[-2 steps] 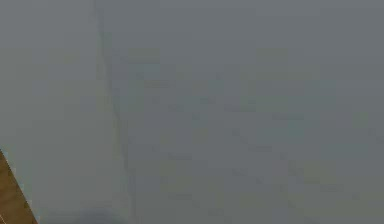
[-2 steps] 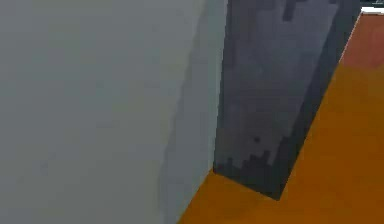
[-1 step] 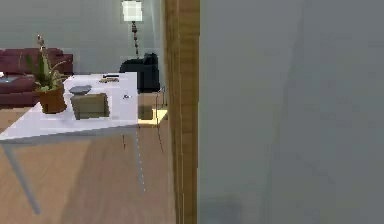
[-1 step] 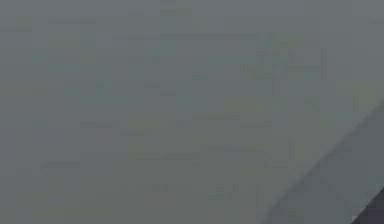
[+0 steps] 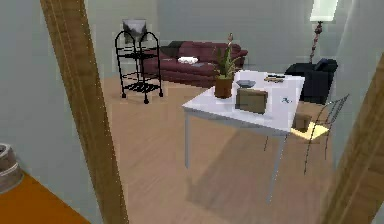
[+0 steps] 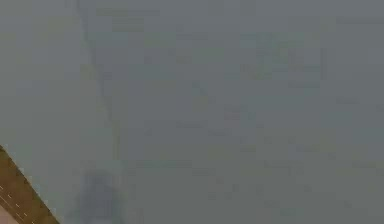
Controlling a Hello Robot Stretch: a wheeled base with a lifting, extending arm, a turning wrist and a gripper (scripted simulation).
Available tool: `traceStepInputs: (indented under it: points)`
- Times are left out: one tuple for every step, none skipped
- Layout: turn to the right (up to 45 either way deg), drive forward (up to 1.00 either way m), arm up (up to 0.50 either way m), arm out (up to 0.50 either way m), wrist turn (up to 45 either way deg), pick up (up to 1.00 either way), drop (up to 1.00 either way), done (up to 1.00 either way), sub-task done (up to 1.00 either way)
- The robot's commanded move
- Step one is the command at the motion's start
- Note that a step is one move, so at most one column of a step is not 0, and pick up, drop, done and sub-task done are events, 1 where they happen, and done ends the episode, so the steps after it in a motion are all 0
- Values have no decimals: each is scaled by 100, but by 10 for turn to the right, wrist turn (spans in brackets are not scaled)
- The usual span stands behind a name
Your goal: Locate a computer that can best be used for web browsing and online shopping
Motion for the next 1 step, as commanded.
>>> traceStepInputs:
  points:
    - [-120, 0, 0, 0, 0, 0, 0, 0, 0]
